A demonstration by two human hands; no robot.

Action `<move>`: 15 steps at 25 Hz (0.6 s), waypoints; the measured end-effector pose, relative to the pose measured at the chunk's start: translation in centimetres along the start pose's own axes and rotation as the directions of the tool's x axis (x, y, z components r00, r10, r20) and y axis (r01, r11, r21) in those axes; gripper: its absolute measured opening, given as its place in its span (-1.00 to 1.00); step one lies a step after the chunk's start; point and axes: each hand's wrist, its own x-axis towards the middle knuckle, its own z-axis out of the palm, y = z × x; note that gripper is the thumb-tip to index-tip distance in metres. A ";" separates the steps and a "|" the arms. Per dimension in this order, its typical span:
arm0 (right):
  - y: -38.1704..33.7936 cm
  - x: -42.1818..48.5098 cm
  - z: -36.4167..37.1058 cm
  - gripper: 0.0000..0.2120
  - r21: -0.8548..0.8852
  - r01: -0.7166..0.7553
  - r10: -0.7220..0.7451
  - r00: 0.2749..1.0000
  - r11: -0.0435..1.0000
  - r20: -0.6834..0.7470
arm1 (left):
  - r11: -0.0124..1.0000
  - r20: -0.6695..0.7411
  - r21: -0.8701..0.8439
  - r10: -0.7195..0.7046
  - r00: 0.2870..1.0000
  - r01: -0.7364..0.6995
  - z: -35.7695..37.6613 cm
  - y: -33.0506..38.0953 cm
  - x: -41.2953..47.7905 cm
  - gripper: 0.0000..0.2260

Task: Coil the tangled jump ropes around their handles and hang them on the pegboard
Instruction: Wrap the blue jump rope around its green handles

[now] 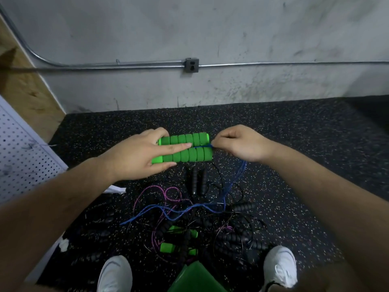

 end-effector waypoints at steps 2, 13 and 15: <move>0.1 -0.5 0.0 -0.59 -0.128 0.030 -0.039 0.997 0.991 -0.071 | 0.999 -0.014 0.043 0.019 1.000 -0.018 0.3 0.3 0.7 -0.48; -0.1 -2.3 0.3 -0.83 -0.540 0.281 -0.408 0.904 0.794 -0.128 | 0.978 0.059 0.176 0.101 0.993 -0.110 2.3 0.9 2.8 -0.48; 0.2 -2.3 -1.0 -0.83 -0.461 0.235 -0.328 0.935 0.856 -0.132 | 0.972 0.053 0.177 0.145 0.988 -0.152 2.2 1.1 2.8 -0.47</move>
